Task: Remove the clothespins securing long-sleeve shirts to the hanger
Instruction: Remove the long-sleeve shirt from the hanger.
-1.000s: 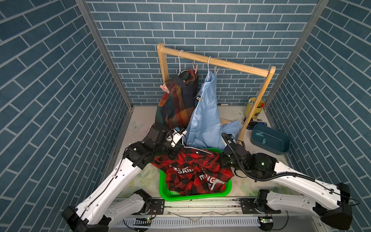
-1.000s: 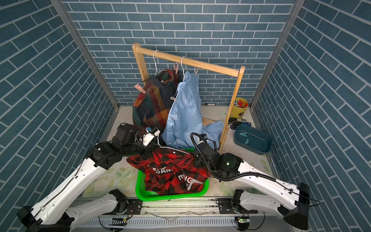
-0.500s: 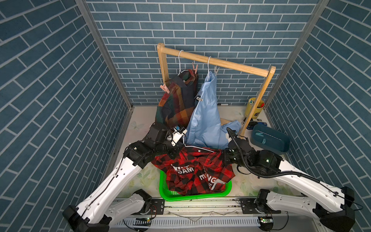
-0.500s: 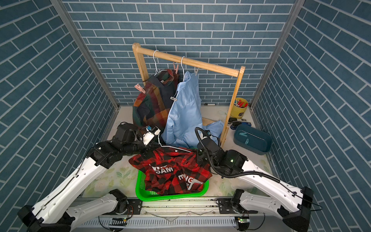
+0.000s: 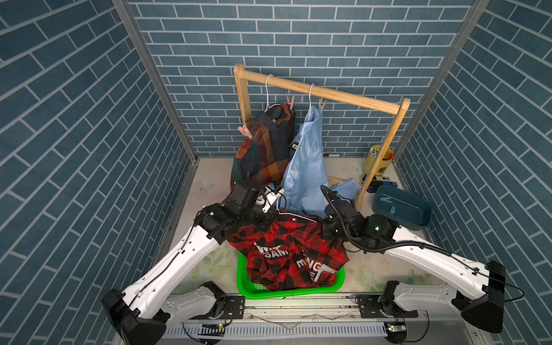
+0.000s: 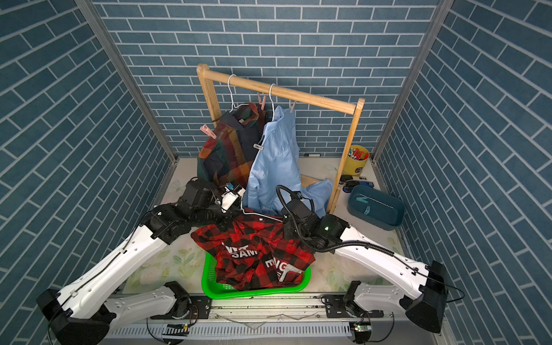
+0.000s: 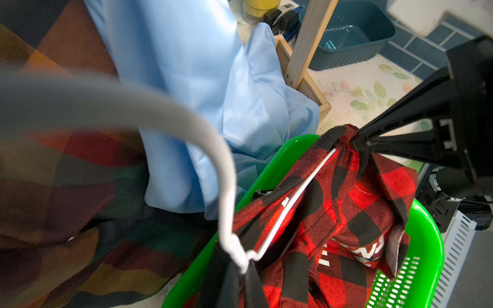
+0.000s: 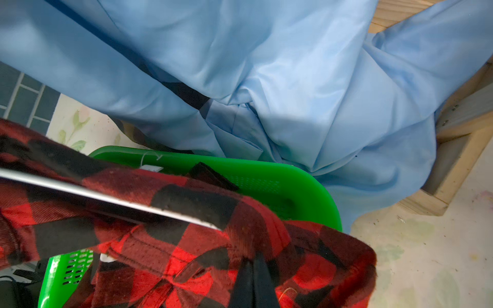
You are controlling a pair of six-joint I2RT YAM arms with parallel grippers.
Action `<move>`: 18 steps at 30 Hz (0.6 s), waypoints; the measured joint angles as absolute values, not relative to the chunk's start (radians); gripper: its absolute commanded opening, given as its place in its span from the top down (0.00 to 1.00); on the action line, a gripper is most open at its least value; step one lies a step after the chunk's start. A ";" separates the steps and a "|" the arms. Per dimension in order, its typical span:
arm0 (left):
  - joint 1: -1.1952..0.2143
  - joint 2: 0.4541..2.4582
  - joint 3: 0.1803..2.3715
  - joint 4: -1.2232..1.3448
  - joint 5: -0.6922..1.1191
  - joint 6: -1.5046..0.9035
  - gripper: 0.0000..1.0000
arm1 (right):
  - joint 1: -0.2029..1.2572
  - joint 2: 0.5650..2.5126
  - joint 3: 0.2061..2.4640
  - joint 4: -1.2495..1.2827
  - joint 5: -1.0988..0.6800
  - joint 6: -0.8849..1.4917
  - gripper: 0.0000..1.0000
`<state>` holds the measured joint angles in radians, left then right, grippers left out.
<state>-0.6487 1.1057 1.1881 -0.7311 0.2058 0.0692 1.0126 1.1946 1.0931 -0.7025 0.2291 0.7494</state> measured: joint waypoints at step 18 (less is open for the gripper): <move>-0.663 1.018 1.212 -0.748 0.186 0.030 1.00 | 0.990 1.216 1.039 -0.637 0.221 0.763 1.00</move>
